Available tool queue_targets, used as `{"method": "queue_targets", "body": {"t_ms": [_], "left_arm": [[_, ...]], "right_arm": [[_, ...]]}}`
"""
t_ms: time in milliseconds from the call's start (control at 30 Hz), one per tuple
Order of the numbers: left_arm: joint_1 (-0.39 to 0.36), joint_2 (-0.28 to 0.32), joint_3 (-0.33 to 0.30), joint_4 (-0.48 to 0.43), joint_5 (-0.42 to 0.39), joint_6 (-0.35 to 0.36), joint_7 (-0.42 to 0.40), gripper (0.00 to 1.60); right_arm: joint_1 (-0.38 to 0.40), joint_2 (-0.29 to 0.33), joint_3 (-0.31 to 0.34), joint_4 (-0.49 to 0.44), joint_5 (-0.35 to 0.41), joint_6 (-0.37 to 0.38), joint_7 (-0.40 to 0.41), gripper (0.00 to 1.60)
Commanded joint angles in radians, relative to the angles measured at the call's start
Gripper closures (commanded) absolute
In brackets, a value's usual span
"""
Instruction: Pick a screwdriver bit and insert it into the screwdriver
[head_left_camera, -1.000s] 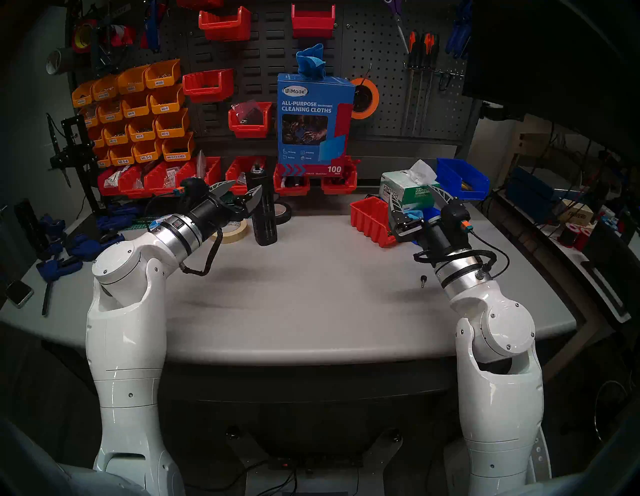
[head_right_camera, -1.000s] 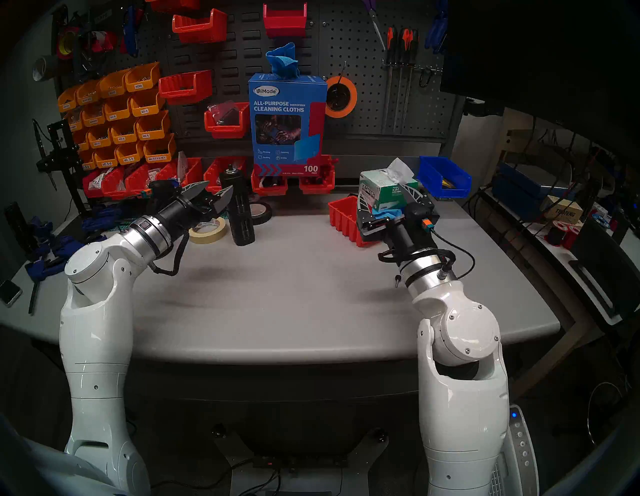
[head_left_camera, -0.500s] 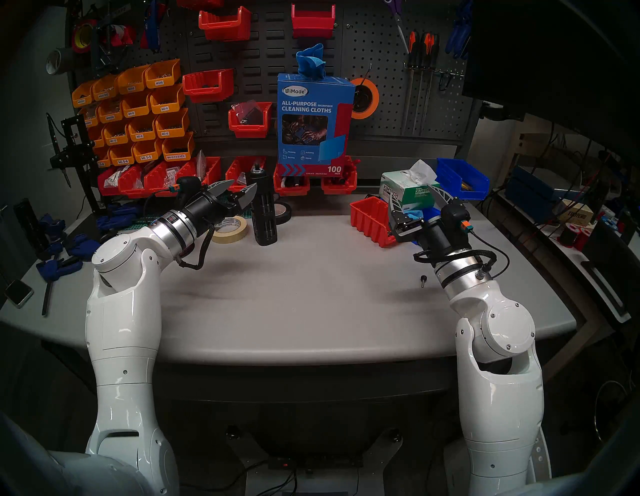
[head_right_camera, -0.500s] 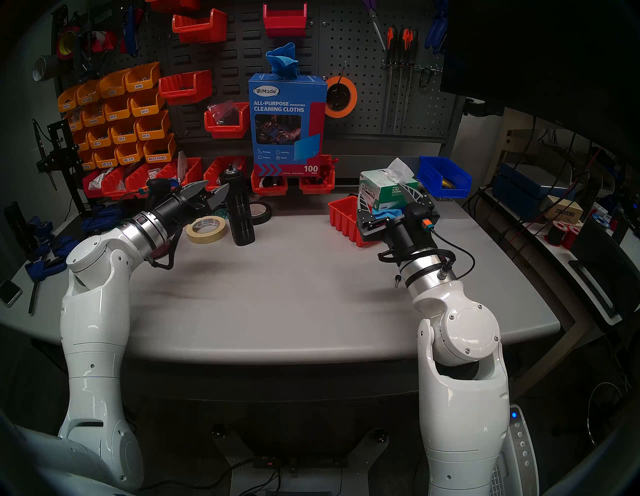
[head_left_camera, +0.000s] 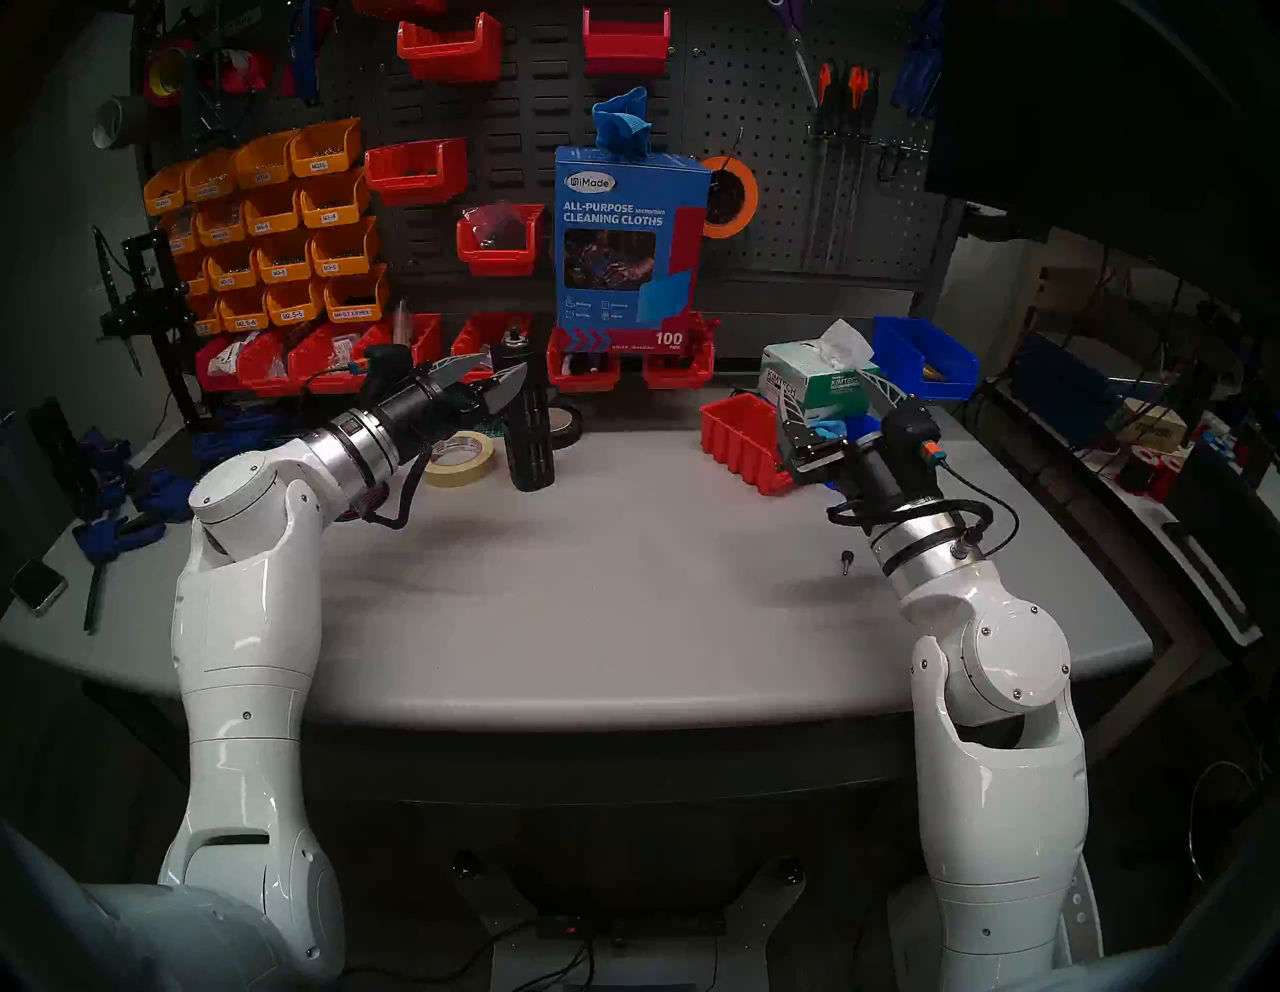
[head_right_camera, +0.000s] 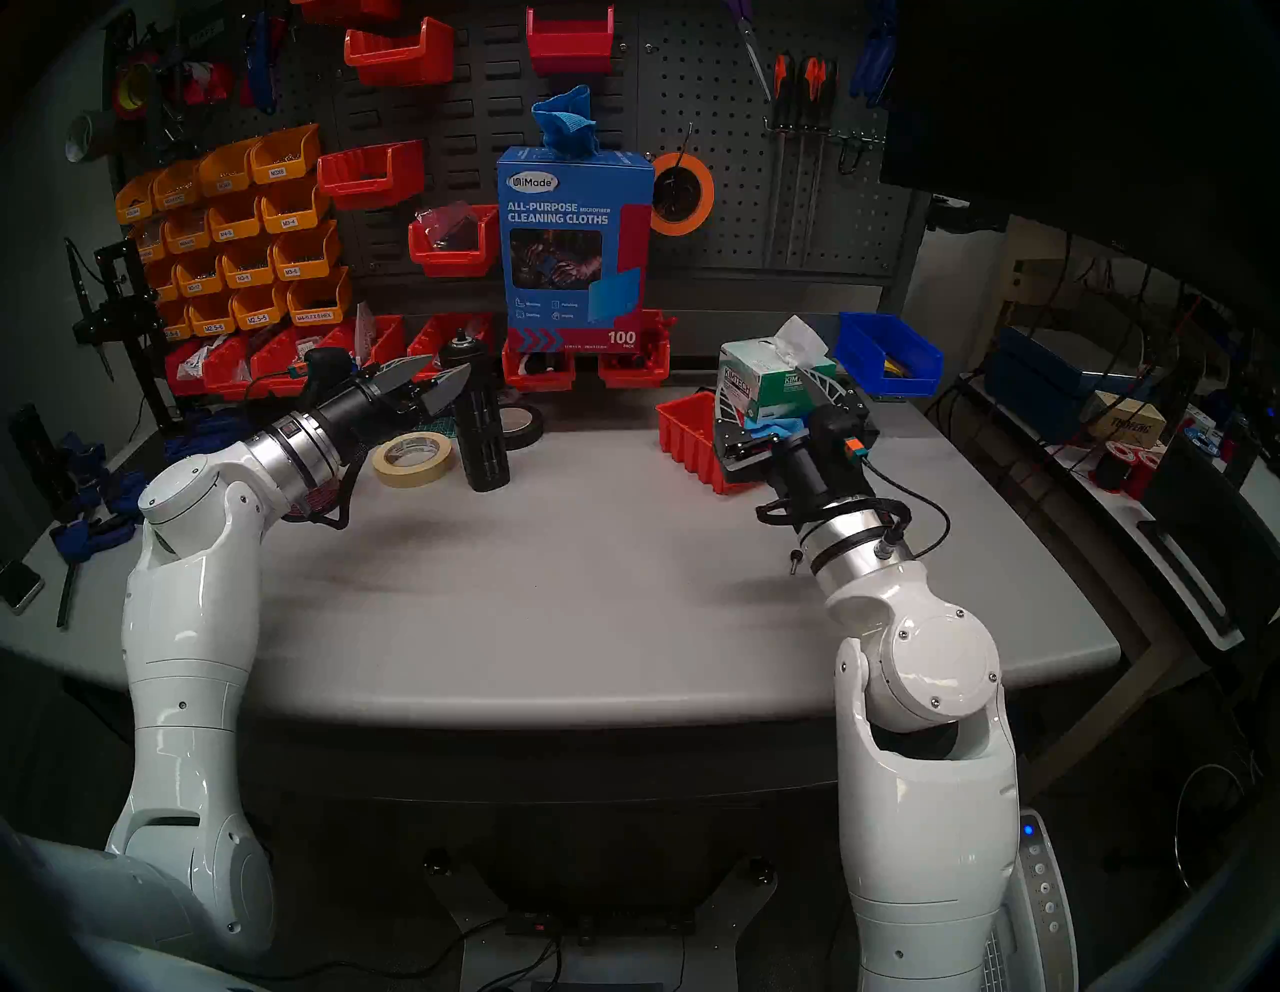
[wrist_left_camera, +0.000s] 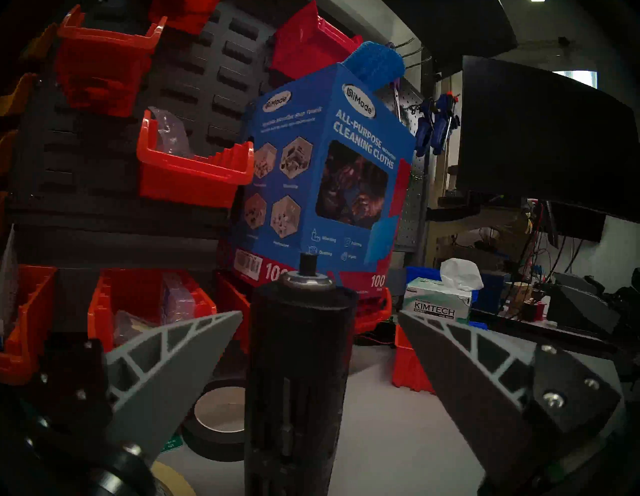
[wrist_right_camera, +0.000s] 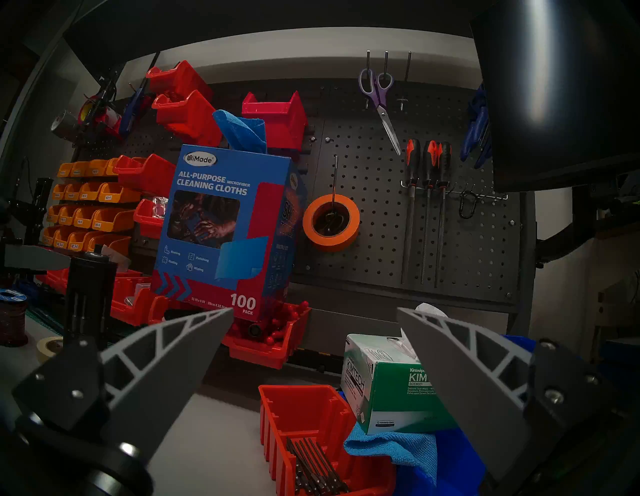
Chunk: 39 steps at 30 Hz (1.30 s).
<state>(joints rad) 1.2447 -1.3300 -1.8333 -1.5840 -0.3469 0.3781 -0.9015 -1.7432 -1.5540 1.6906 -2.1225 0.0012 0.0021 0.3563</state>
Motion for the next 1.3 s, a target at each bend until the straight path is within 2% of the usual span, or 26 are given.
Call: {"method": "queue_targets", "body": {"t_ms": [0,467,733,900,1267], "left_arm": [[-0.079,0.007,0.0,0.02,-0.019,-0.013,-0.017,0.0],[-0.13,0.026,0.004,0.077,-0.006,-0.022,-0.017,0.0],[-0.159,0.06,0.029,0.13,-0.013,-0.006,-0.081,0.0],[-0.18,0.075,0.033,0.18,-0.024,-0.019,-0.123,0.0],[-0.232,0.078,0.029,0.242,-0.022,-0.044,-0.135,0.0]], "right_arm": [[0.013,0.003,0.002,-0.032,-0.001,-0.006,-0.001,0.0],[0.013,0.007,0.001,-0.032,0.001,-0.006,-0.004,0.0],[0.012,0.009,0.0,-0.032,0.003,-0.005,-0.006,0.0],[0.012,0.01,-0.001,-0.032,0.003,-0.006,-0.007,0.0],[0.012,0.013,-0.002,-0.031,0.006,-0.006,-0.01,0.0]]}}
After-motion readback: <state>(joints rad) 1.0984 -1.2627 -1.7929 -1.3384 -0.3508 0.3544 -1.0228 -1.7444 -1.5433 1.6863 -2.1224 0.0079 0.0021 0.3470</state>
